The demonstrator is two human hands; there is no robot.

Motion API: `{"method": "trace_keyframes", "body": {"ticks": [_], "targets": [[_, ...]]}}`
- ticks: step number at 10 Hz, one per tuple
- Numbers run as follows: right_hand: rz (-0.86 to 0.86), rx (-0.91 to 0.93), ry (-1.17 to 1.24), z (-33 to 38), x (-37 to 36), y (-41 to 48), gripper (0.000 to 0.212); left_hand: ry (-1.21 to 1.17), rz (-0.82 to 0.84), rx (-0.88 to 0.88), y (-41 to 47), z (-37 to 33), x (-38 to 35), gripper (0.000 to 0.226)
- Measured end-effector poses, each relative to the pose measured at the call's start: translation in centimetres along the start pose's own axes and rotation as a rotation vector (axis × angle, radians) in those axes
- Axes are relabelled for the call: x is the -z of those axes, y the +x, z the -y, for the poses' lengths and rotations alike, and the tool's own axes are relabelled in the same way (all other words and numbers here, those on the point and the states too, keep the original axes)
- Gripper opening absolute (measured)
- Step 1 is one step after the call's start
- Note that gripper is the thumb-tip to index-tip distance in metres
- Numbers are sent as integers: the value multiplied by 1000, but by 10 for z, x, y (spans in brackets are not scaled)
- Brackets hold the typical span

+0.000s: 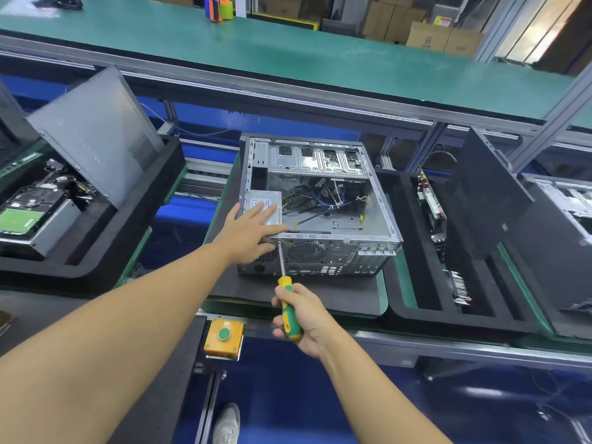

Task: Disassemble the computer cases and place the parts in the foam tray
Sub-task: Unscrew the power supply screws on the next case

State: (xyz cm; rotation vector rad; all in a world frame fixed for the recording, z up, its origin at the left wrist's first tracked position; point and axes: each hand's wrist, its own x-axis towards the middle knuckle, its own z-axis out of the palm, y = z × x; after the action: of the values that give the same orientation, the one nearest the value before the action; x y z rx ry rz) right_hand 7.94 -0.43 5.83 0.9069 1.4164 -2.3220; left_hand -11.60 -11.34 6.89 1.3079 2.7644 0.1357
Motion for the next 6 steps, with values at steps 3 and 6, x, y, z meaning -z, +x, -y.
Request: {"method": "trace_keyframes", "body": {"ticks": [3, 6], "targets": [[162, -77, 112, 6, 6, -5, 31, 3, -13, -1, 0, 1, -1, 52], [30, -25, 70, 2, 1, 0, 21, -8, -5, 2, -1, 0, 0, 51]]}}
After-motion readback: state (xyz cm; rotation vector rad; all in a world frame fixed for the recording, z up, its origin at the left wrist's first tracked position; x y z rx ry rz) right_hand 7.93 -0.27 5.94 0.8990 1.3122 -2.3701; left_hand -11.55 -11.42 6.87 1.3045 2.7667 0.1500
